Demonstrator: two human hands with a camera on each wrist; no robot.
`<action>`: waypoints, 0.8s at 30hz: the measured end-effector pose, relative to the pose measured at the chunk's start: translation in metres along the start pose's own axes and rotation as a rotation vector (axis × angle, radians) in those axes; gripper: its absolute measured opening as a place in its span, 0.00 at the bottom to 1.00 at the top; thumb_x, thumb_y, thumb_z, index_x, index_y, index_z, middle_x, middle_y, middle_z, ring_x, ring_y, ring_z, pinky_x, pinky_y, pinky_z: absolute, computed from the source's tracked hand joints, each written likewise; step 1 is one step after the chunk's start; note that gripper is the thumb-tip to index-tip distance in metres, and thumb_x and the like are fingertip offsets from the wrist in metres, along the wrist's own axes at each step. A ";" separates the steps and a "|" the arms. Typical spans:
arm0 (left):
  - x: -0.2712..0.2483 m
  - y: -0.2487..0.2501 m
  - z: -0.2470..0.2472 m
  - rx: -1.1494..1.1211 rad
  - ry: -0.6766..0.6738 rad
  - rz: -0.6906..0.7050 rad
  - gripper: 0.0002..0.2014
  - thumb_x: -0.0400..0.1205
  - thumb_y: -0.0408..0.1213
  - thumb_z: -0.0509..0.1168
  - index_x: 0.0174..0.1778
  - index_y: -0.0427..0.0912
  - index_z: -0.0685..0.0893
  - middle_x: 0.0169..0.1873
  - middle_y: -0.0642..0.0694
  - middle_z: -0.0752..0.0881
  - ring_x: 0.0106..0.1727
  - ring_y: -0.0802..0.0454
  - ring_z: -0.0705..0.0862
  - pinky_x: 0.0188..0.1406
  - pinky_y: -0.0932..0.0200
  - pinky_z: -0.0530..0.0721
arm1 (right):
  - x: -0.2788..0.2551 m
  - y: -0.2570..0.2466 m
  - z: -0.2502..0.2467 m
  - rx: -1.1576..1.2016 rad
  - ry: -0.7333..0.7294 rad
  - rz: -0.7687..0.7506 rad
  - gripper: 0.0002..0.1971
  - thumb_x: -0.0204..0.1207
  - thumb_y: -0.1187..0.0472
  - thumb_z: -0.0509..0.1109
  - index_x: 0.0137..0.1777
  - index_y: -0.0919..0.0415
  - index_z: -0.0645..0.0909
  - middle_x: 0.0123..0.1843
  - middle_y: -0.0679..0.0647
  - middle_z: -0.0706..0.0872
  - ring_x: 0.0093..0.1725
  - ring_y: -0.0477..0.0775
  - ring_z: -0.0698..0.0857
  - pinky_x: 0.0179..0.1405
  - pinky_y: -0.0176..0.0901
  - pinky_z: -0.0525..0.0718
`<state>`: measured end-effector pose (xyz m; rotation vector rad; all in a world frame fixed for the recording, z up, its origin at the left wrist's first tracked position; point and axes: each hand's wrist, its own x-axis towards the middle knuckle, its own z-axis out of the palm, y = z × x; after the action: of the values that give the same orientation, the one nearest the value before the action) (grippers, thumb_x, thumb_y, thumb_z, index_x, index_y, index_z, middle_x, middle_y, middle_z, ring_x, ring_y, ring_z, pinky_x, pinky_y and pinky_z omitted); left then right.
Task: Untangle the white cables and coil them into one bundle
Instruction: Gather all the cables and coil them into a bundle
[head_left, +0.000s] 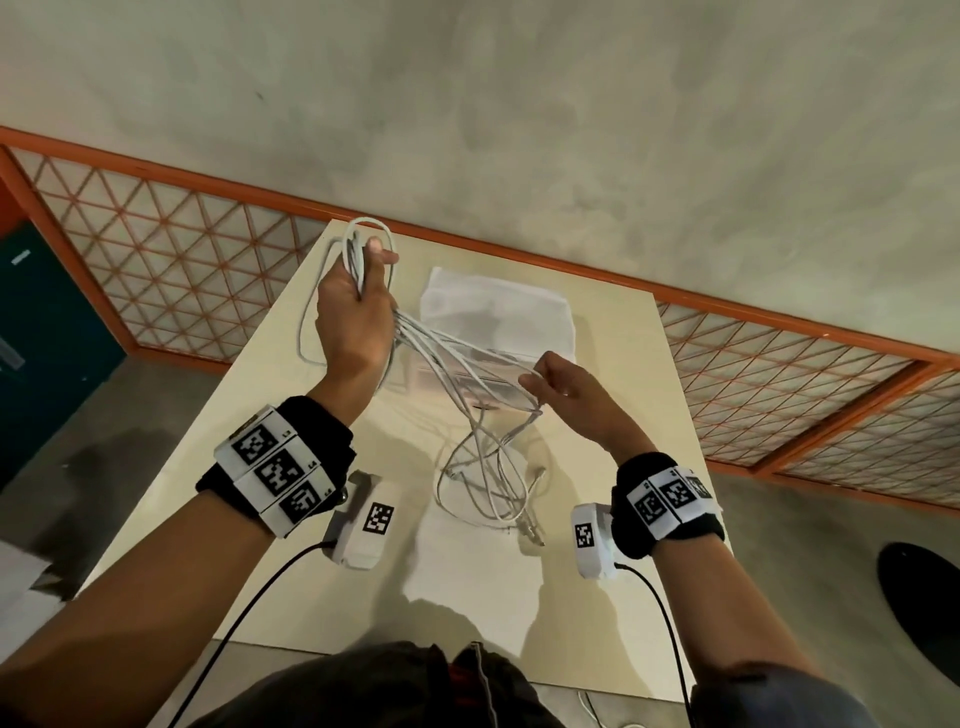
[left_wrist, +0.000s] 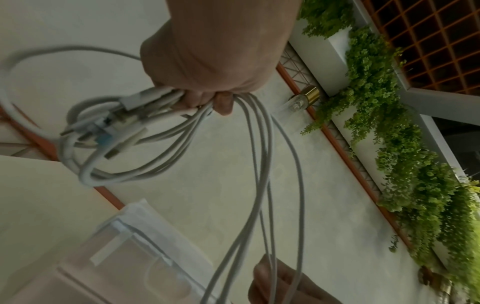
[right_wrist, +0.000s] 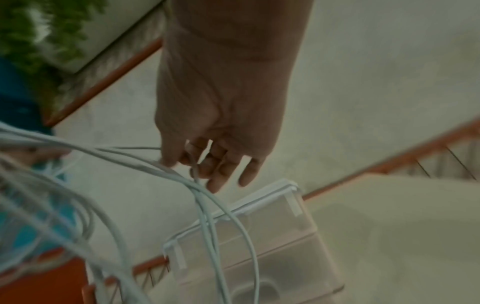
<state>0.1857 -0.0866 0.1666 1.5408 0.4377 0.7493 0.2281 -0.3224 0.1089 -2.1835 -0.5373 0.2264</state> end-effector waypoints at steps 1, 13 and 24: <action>-0.002 0.001 0.001 -0.002 -0.007 0.003 0.16 0.87 0.47 0.56 0.44 0.44 0.85 0.19 0.49 0.73 0.15 0.64 0.71 0.20 0.68 0.70 | 0.002 0.003 -0.001 -0.125 0.026 -0.024 0.13 0.81 0.59 0.67 0.40 0.63 0.68 0.31 0.52 0.71 0.30 0.48 0.68 0.34 0.37 0.69; -0.012 0.015 0.013 -0.244 -0.130 -0.106 0.18 0.87 0.49 0.55 0.39 0.46 0.85 0.15 0.53 0.75 0.17 0.61 0.71 0.23 0.67 0.71 | 0.010 0.003 0.003 -0.365 -0.044 0.128 0.05 0.71 0.76 0.66 0.40 0.66 0.77 0.43 0.65 0.84 0.41 0.55 0.76 0.30 0.33 0.68; -0.013 0.022 0.010 -0.394 -0.207 -0.150 0.19 0.87 0.49 0.55 0.37 0.49 0.85 0.15 0.54 0.75 0.20 0.57 0.68 0.25 0.61 0.68 | -0.001 0.028 -0.011 -0.419 0.042 0.485 0.15 0.71 0.61 0.78 0.34 0.58 0.72 0.54 0.67 0.87 0.54 0.68 0.85 0.51 0.51 0.82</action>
<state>0.1798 -0.1047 0.1857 1.1856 0.2315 0.5160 0.2394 -0.3460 0.0939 -2.7007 -0.0159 0.3484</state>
